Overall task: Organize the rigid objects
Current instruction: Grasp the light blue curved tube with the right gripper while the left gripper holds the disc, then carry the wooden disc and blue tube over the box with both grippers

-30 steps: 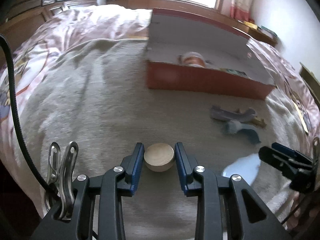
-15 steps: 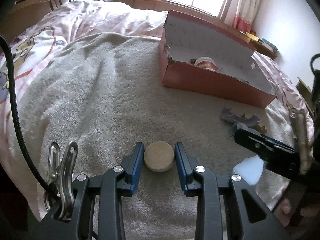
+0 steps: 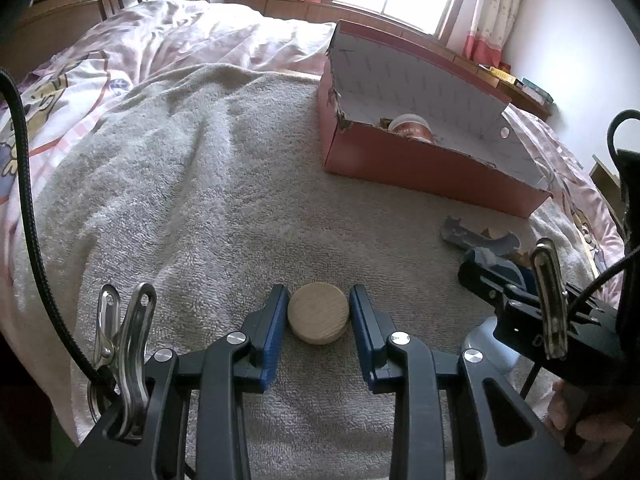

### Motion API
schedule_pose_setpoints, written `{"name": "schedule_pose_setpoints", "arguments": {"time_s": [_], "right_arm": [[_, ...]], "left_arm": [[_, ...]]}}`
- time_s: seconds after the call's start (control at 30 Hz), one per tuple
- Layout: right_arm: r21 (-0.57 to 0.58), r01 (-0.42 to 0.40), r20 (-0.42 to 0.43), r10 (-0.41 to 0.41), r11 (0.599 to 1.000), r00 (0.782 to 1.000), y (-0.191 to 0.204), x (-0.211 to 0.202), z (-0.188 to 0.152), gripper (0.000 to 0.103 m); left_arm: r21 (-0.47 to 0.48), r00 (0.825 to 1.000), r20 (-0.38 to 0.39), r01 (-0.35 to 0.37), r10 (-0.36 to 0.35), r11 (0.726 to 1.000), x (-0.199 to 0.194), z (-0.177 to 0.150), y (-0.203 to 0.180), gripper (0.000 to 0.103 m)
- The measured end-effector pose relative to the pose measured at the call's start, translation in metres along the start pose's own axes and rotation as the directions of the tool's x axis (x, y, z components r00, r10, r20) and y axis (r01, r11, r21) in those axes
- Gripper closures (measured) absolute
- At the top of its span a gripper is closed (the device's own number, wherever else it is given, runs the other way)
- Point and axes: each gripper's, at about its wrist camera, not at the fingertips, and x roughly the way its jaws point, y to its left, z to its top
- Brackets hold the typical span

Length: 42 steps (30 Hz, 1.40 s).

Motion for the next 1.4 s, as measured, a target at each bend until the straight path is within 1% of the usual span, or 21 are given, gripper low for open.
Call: {"name": "schedule_pose_setpoints", "arguments": {"time_s": [0.23,0.5,0.8,1.03,1.4], "right_arm": [[0.036,-0.050,0.004,0.050,0.998,0.999,-0.010,-0.009,-0.003,0.031],[0.052,-0.078,0.034,0.076,0.996,0.996,-0.023,-0.024,-0.005,0.031],[0.070,-0.105,0.083,0.099,0.992,0.992,-0.038,-0.039,-0.004,0.030],[0.074,-0.121,0.127,0.111,0.990,0.986,-0.047,-0.050,0.000,0.030],[0.082,-0.134,0.160,0.119,0.988,0.980,-0.062,-0.058,0.012,0.030]], "left_arm": [[0.003,1.000,-0.001,-0.010,0.010,1.000,-0.001,0.001,0.000,0.071],[0.007,1.000,0.001,-0.022,0.022,1.000,-0.005,0.003,-0.004,0.071],[0.037,0.999,0.029,-0.029,0.028,0.999,-0.015,0.009,-0.016,0.071],[0.074,0.999,0.049,-0.028,0.025,0.997,-0.022,0.020,-0.029,0.071],[0.125,0.997,0.079,-0.014,0.004,0.992,-0.026,0.044,-0.049,0.071]]}}
